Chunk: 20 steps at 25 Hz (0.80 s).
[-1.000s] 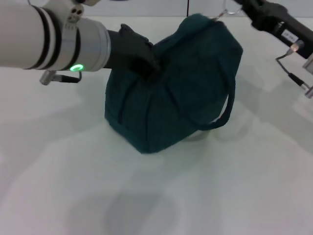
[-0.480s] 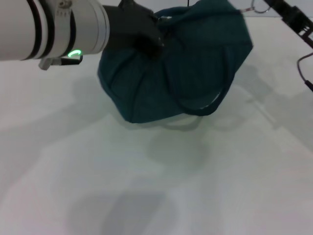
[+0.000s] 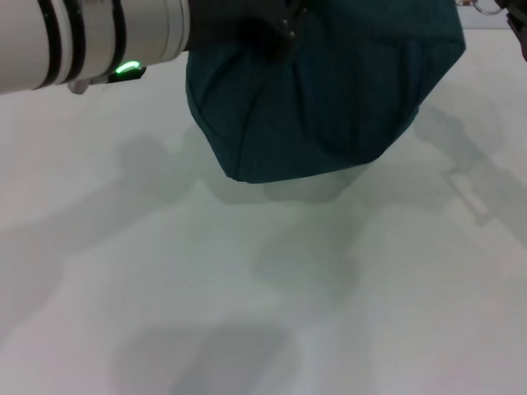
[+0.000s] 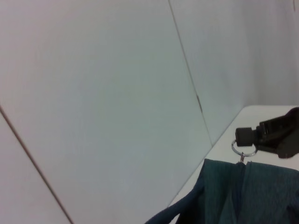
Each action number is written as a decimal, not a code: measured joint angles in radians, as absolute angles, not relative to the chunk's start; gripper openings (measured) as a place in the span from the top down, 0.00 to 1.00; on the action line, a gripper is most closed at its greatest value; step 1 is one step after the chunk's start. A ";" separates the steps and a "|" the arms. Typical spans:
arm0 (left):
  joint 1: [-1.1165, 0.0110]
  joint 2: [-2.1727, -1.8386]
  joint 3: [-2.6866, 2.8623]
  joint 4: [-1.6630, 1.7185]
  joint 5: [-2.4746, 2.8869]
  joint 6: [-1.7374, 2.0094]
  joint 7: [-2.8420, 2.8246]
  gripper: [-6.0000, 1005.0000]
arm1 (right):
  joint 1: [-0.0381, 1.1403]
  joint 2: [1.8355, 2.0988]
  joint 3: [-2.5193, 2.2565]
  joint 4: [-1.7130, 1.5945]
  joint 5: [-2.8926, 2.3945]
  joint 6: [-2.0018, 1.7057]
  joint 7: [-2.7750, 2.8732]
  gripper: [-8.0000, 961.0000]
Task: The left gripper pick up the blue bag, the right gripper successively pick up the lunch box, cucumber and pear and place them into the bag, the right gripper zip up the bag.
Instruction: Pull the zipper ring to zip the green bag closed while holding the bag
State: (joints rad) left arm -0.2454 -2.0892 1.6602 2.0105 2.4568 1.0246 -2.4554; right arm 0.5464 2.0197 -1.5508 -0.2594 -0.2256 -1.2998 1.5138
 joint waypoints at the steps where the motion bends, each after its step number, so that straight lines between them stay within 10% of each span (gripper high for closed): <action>1: -0.243 -2.089 1.663 2.014 2.452 1.017 -2.453 0.91 | 0.542 2.020 -1.550 -0.259 -0.219 -1.303 1.528 0.89; 20: -0.199 -2.089 1.643 2.019 2.270 0.918 -2.313 0.92 | 0.542 2.018 -1.548 -0.233 -0.180 -1.273 1.550 0.89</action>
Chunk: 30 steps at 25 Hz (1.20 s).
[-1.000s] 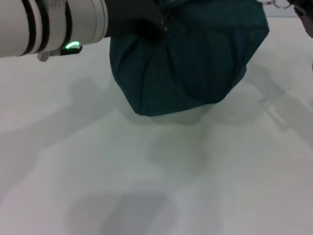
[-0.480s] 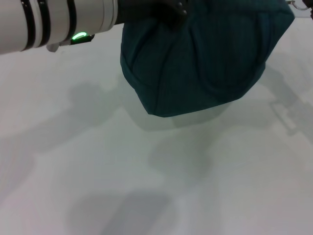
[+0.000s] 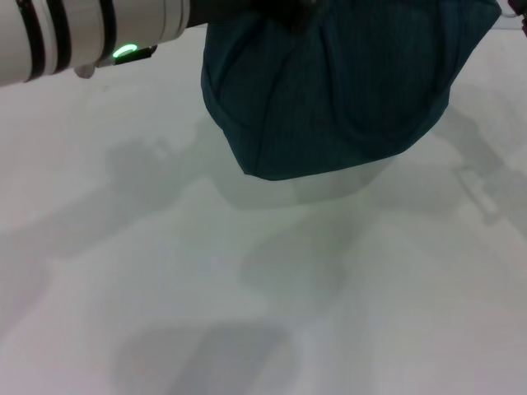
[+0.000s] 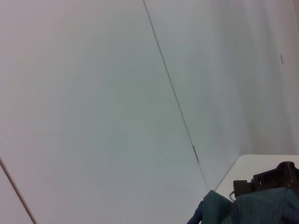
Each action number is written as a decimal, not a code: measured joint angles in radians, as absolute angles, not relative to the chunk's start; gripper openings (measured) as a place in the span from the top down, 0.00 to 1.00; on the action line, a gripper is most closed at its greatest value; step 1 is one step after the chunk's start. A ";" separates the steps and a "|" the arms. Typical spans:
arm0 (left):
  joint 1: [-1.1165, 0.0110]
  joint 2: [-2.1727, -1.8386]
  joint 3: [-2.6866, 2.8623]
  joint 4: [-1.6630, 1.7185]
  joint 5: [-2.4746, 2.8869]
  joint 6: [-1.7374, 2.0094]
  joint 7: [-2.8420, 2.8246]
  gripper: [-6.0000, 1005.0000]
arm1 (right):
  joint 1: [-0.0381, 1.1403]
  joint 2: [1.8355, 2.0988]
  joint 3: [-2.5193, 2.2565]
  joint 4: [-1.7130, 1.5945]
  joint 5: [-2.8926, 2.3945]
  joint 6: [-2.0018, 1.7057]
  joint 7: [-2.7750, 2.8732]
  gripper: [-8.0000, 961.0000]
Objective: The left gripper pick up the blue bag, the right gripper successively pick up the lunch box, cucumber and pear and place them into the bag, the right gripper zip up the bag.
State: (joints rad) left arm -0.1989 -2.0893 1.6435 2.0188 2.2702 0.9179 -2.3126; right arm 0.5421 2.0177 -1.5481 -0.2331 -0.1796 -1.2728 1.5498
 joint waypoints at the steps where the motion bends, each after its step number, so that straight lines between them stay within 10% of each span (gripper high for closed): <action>1: -0.199 -2.089 1.643 2.018 2.270 0.917 -2.310 0.92 | 0.546 2.017 -1.551 -0.233 -0.182 -1.270 1.548 0.89; 16: -0.237 -2.089 1.638 1.959 2.271 0.914 -2.314 0.92 | 0.559 2.011 -1.569 -0.235 -0.218 -1.291 1.541 0.89; 30: -0.262 -2.092 1.665 1.752 2.193 0.819 -2.329 0.93 | 0.474 1.984 -1.475 -0.236 -0.226 -1.296 1.457 0.24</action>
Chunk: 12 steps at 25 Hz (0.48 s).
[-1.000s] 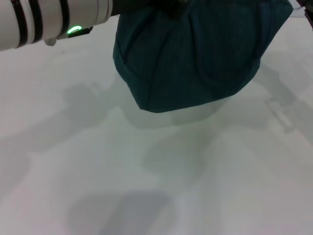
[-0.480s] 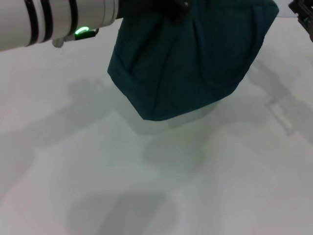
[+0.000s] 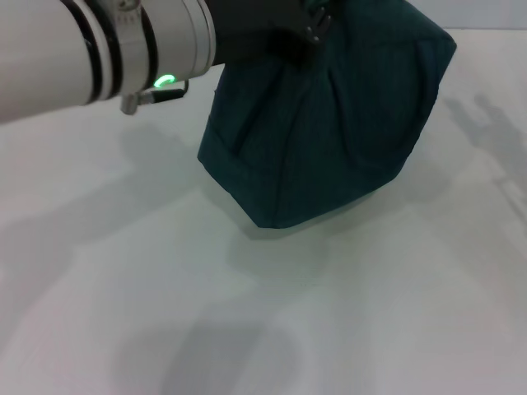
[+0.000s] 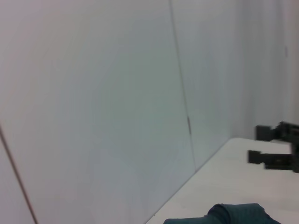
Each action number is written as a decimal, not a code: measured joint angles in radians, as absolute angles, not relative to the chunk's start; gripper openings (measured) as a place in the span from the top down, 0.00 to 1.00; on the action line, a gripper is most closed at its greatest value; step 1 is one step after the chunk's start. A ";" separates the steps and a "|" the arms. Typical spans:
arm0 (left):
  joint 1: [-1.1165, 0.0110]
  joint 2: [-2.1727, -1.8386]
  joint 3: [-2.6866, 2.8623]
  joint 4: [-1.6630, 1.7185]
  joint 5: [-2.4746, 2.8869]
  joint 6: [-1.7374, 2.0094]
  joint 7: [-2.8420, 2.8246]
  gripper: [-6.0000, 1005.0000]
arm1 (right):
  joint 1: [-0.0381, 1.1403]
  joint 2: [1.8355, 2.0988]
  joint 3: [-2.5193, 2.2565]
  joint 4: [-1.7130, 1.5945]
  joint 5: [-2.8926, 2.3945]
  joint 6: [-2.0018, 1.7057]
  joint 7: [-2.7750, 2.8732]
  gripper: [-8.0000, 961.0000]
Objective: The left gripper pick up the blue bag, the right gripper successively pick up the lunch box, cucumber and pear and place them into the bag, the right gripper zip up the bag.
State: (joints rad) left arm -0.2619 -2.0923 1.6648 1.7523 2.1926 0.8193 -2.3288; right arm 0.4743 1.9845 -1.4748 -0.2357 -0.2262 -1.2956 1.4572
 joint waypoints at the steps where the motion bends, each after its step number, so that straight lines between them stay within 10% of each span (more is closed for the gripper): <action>1: -0.265 -2.092 1.678 1.713 2.180 0.780 -2.327 0.93 | 0.468 1.984 -1.465 -0.237 -0.227 -1.300 1.457 0.21; 12: -0.309 -2.092 1.776 1.467 2.057 0.589 -2.232 0.89 | 0.446 1.985 -1.445 -0.240 -0.226 -1.309 1.455 0.08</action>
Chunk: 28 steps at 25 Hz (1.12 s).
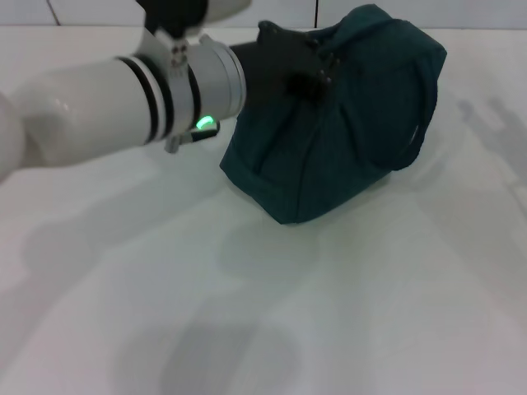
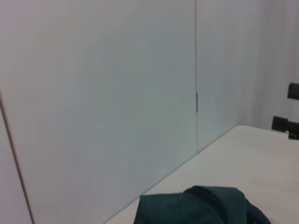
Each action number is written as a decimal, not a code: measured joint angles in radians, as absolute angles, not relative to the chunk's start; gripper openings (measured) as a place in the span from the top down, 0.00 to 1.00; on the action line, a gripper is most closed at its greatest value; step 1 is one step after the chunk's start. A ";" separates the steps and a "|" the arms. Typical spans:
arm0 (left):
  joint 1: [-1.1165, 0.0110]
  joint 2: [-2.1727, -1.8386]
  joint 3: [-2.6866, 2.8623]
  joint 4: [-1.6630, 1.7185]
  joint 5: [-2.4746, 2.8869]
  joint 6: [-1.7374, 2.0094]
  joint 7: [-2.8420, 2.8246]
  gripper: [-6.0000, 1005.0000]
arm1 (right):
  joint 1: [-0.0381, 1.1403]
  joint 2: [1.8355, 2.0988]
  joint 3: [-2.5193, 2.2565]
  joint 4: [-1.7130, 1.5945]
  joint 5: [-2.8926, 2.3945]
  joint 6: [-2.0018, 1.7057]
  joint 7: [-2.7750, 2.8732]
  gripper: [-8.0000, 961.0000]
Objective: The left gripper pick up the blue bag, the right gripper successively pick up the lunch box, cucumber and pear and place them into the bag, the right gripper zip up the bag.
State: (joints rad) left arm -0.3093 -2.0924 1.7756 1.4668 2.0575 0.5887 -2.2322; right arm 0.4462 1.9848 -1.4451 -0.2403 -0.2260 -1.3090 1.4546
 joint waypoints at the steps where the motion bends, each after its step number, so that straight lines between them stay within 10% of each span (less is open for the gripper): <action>1: -0.306 -2.092 1.789 1.454 2.042 0.567 -2.219 0.89 | 0.444 1.985 -1.445 -0.242 -0.226 -1.310 1.454 0.08; 10: -0.282 -2.090 1.756 1.427 1.885 0.530 -2.208 0.85 | 0.451 1.982 -1.450 -0.244 -0.246 -1.317 1.444 0.08; 28: -0.371 -2.082 1.155 1.373 1.485 1.349 -1.977 0.15 | 0.466 1.977 -1.447 -0.483 -0.695 -1.578 1.115 0.08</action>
State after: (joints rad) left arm -0.3714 -2.0815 1.1550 1.3732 1.4852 1.3495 -1.9766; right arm 0.4664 1.9771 -1.4472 -0.4830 -0.6954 -1.5781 1.1151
